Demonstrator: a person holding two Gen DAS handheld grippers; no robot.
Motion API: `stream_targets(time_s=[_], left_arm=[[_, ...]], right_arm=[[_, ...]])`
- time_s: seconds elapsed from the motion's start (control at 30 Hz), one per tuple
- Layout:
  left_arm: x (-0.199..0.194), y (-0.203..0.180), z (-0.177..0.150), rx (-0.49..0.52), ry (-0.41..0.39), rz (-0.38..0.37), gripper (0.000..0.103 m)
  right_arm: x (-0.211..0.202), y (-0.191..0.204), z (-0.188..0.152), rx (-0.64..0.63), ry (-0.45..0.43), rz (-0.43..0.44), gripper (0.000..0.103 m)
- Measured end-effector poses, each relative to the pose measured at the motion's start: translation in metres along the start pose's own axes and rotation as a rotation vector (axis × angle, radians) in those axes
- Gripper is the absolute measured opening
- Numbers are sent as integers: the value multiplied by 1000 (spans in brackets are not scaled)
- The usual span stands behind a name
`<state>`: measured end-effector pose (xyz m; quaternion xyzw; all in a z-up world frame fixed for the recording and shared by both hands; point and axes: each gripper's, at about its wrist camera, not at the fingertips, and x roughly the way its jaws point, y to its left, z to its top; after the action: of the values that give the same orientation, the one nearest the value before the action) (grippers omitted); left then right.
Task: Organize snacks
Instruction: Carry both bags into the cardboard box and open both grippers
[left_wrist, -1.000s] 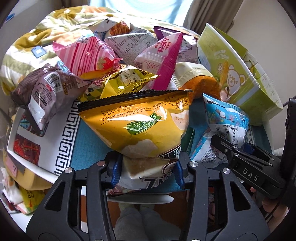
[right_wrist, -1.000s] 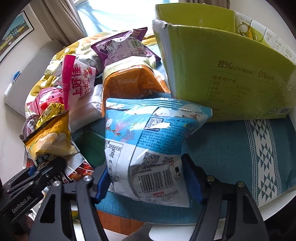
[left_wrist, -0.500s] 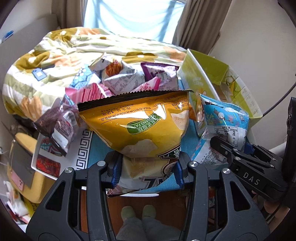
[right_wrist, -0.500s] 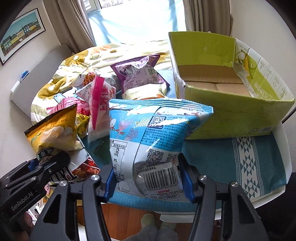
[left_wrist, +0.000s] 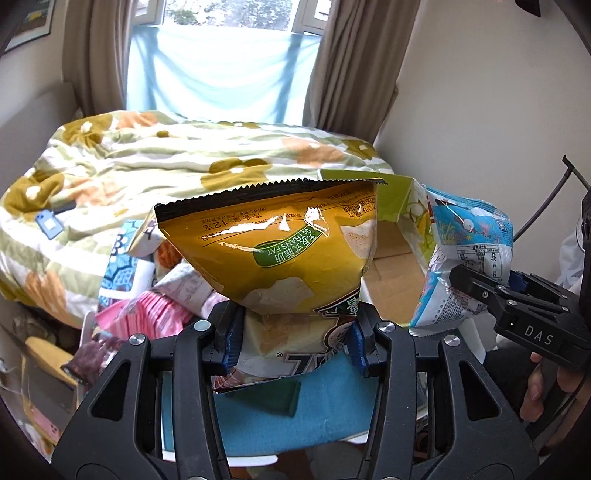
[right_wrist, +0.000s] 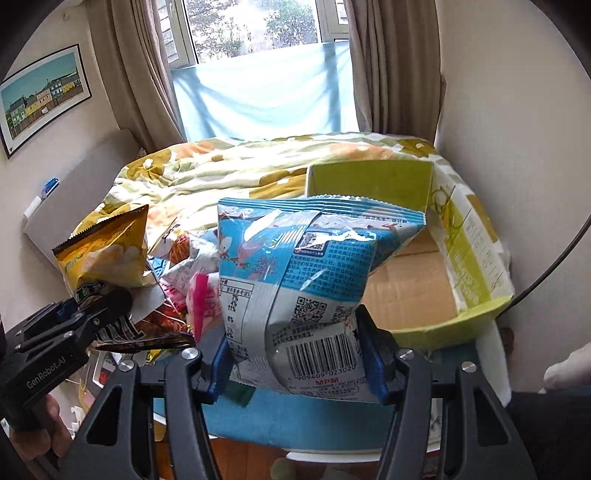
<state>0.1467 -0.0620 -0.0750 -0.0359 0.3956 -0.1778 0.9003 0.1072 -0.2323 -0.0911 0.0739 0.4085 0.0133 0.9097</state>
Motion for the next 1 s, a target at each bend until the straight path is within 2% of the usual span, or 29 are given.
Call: stream_targets(time_s=[0.2,0.4,0.57,0.7,0.77,0.8,0.83,0.87,1.0], left_arm=[[56,-46,51,-7,11,-11,42],[145,-82,98,-14,106,-13,42],[221,-106,113,-7,200,9,42],[265,-117,112,2,271,30,42],[278,-117,111,10,291,43,50],[282,-117,111,14,297,53,69],[284,-117,112,16,295,67,96],[283,-115,113,15,283,77,103],[267,-107,112,15,265,98,102]], right_arm=[[16,-50,44,-8,-15,-21,55],[53,-109,83,30,21,17,55],[77,-144,108,9,37,17,55],[98,-166,121,-1,61,12,55],[109,-175,126,4,77,23,55],[114,-179,128,4,85,25,55],[117,-181,129,3,92,29,55],[120,-183,129,0,98,33,55],[128,-185,129,-12,116,26,55]])
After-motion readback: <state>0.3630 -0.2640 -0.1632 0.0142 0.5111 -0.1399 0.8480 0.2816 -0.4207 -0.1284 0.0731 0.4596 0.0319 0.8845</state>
